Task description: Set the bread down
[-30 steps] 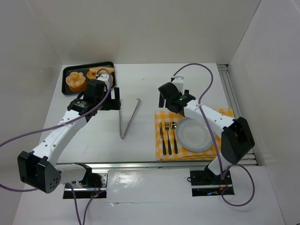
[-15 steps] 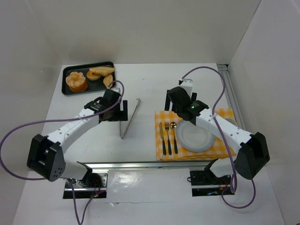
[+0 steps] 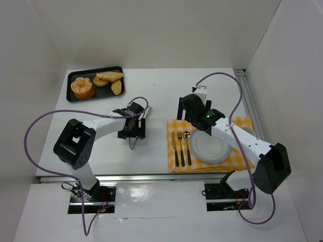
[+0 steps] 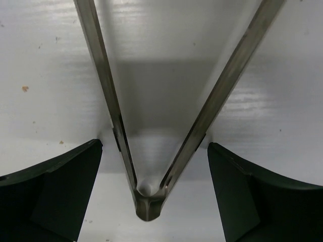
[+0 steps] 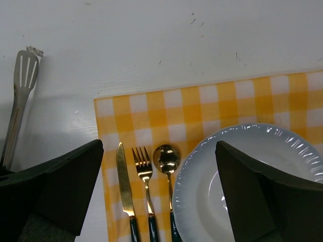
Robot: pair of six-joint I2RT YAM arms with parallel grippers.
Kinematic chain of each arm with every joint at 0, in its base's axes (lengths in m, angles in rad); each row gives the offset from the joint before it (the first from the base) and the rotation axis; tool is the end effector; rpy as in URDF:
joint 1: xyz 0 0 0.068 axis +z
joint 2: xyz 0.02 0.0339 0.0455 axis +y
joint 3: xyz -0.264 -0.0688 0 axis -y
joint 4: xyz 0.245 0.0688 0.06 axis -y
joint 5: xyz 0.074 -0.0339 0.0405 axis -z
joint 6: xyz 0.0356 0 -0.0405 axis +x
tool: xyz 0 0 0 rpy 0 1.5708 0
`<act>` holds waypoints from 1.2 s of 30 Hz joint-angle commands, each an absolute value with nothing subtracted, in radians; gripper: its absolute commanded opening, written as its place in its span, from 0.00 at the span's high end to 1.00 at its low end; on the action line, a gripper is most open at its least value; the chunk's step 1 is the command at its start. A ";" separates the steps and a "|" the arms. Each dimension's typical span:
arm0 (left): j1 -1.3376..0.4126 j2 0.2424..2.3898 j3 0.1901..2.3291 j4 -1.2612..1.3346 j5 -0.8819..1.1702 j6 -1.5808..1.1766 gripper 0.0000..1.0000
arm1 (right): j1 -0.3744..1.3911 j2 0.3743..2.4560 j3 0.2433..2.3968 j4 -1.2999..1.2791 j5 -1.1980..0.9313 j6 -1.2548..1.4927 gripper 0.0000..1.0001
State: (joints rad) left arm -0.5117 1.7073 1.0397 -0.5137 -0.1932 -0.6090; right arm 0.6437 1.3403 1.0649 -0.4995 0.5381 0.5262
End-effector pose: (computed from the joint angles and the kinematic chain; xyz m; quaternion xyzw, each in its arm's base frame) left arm 0.2883 -0.1541 0.1697 -0.0661 0.9745 -0.0222 0.2135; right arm 0.2401 0.1573 0.2885 0.0507 0.8932 0.0020 0.4468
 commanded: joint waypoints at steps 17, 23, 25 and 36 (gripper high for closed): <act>-0.491 1.878 1.203 -0.400 -0.244 -0.541 0.49 | 0.652 1.293 0.990 -0.426 0.557 0.509 0.01; -0.491 1.838 1.310 -0.529 -0.316 -0.503 0.89 | 0.634 1.275 0.968 -0.396 0.494 0.509 0.01; -0.491 1.803 1.350 -0.566 -0.334 -0.493 0.92 | 0.634 1.275 0.968 -0.396 0.494 0.509 0.01; -0.425 1.701 1.549 -0.792 -0.281 -0.390 0.73 | 0.634 1.275 0.997 -0.396 0.515 0.480 0.01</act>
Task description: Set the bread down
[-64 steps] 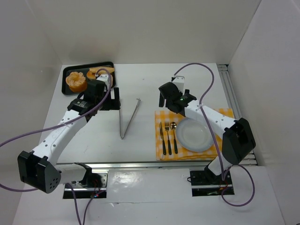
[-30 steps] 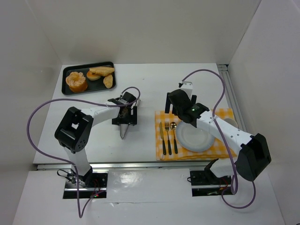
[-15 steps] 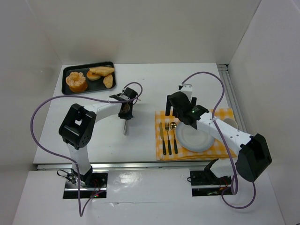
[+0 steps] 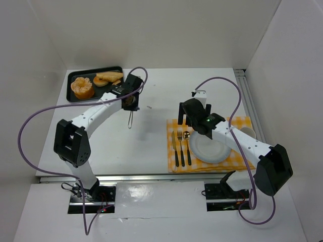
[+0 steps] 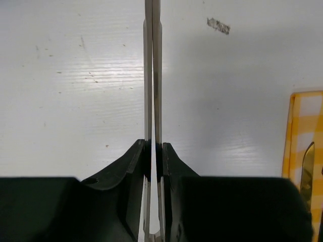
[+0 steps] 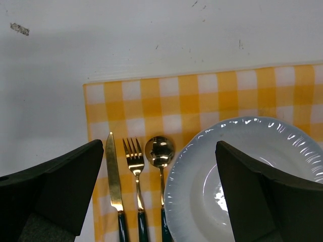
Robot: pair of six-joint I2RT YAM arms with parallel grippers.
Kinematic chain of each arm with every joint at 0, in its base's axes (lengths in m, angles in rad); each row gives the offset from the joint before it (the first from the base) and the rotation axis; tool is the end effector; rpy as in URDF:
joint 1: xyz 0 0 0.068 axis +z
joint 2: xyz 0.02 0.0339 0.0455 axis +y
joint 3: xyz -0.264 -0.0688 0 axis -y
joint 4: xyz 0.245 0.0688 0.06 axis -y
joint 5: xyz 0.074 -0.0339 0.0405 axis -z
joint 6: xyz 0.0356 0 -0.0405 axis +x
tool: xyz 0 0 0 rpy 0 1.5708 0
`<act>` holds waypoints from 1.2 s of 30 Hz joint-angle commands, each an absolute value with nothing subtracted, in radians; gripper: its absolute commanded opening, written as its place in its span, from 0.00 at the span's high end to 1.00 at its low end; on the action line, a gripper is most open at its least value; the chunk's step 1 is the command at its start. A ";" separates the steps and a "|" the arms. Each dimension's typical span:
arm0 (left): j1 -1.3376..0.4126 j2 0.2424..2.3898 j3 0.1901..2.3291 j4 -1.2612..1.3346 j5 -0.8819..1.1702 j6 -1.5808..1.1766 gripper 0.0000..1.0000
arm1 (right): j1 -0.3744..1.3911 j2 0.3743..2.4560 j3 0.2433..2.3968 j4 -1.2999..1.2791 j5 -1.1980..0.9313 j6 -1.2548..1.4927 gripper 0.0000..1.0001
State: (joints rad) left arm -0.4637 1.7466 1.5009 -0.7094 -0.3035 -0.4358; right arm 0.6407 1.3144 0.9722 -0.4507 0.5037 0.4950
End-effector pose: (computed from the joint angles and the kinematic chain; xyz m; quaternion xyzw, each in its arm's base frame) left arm 0.3453 -0.1608 0.2839 -0.0327 0.9426 -0.0005 0.3324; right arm 0.2330 0.1523 0.2683 0.0290 0.9006 0.0031 0.4336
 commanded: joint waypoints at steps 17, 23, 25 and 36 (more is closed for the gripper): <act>-0.304 1.652 1.634 -0.810 -0.189 -0.390 0.49 | 0.624 1.304 1.015 -0.396 0.497 0.480 0.01; -0.210 1.634 1.681 -0.810 -0.199 -0.457 0.49 | 0.624 1.304 1.025 -0.405 0.497 0.471 0.01; -0.169 1.666 1.704 -0.810 -0.199 -0.472 0.49 | 0.624 1.304 1.025 -0.405 0.488 0.471 0.01; -0.081 1.853 1.809 -0.776 -0.106 -0.537 0.46 | 0.624 1.313 1.043 -0.414 0.488 0.471 0.01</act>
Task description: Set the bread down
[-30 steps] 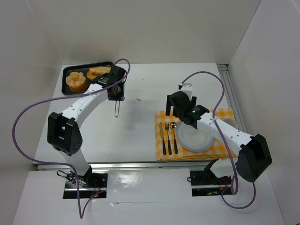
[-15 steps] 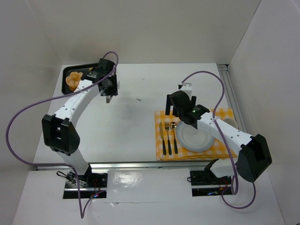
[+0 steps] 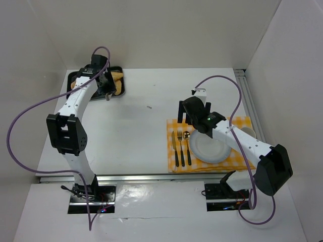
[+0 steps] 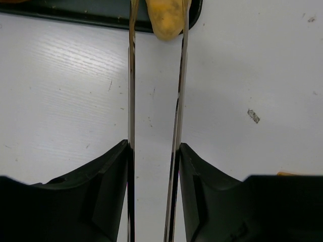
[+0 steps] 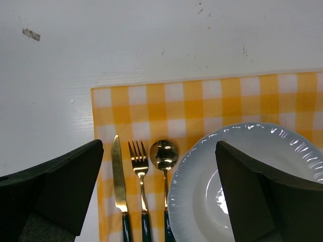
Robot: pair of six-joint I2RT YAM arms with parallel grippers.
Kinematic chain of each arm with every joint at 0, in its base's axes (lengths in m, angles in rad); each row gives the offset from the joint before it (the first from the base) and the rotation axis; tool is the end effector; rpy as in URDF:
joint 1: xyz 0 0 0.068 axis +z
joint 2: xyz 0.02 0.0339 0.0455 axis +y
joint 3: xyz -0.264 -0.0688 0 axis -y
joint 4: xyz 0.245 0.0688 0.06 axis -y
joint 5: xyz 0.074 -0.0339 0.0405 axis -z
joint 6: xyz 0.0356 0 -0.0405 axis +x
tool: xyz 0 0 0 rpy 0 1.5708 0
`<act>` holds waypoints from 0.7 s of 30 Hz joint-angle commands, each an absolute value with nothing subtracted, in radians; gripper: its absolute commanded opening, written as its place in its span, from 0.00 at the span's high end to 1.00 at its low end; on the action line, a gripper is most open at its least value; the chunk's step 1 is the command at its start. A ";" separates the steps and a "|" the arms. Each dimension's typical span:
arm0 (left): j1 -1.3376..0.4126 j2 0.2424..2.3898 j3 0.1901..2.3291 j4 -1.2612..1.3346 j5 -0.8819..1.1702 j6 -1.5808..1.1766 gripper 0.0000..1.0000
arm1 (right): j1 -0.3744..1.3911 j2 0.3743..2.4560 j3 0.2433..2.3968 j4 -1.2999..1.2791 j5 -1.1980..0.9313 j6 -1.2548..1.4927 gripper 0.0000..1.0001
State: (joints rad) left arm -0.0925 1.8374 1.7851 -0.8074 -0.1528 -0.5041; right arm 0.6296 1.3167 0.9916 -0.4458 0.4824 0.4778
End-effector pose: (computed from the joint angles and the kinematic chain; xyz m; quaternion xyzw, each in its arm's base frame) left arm 0.4074 -0.0323 0.3326 -0.2170 0.9096 -0.0336 0.3528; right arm 0.2366 0.1519 0.2741 0.0249 0.8989 0.0117 0.4373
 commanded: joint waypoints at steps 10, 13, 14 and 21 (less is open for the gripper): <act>-0.040 1.945 1.830 -0.765 -0.034 -0.546 0.44 | 0.624 1.322 1.043 -0.423 0.488 0.480 0.01; -0.040 1.979 1.850 -0.778 -0.034 -0.555 0.44 | 0.624 1.322 1.043 -0.423 0.479 0.489 0.01; -0.040 1.991 1.850 -0.778 -0.034 -0.555 0.44 | 0.624 1.322 1.043 -0.423 0.479 0.489 0.01; -0.040 2.000 1.841 -0.778 -0.011 -0.566 0.60 | 0.624 1.322 1.043 -0.434 0.488 0.498 0.01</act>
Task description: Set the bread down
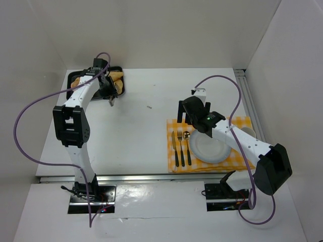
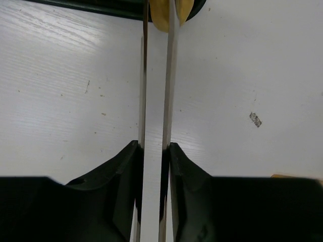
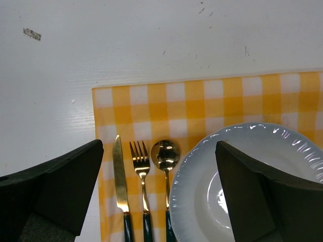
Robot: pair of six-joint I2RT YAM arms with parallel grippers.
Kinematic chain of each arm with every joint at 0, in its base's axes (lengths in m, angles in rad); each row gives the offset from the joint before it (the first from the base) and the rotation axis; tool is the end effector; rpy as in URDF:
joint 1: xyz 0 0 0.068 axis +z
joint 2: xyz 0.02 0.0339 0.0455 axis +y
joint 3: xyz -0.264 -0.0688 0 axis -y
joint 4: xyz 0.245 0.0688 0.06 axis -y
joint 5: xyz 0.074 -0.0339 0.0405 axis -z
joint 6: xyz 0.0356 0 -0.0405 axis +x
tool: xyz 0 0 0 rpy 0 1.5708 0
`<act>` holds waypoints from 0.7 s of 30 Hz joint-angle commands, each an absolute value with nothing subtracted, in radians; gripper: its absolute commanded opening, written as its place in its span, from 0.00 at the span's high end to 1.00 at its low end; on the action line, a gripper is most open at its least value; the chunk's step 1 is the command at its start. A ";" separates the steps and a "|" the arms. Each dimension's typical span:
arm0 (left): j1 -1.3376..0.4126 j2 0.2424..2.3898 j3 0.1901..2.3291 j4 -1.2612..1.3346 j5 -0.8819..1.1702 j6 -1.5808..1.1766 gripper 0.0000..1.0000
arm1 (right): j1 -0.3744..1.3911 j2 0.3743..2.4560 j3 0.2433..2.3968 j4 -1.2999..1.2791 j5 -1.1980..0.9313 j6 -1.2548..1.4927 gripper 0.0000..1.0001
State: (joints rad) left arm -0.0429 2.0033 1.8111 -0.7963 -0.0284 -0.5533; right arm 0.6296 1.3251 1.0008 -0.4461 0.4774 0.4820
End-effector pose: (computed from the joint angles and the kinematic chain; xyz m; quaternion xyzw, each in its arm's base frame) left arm 0.4425 -0.0180 0.2738 -0.2457 0.9258 -0.0713 0.2784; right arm 0.2383 0.1534 0.2748 0.0259 0.8992 0.0148 0.4365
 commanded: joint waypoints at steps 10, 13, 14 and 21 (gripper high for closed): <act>-0.040 1.816 1.829 -0.796 -0.011 -0.548 0.87 | 0.624 1.322 1.054 -0.443 0.488 0.499 0.01; -0.040 1.724 1.789 -0.805 -0.020 -0.526 0.93 | 0.624 1.312 1.065 -0.443 0.488 0.499 0.01; -0.040 1.688 1.780 -0.814 -0.020 -0.509 0.96 | 0.624 1.312 1.065 -0.443 0.488 0.499 0.01; -0.040 1.550 1.616 -0.861 0.113 -0.402 1.00 | 0.624 1.269 1.118 -0.478 0.520 0.489 0.01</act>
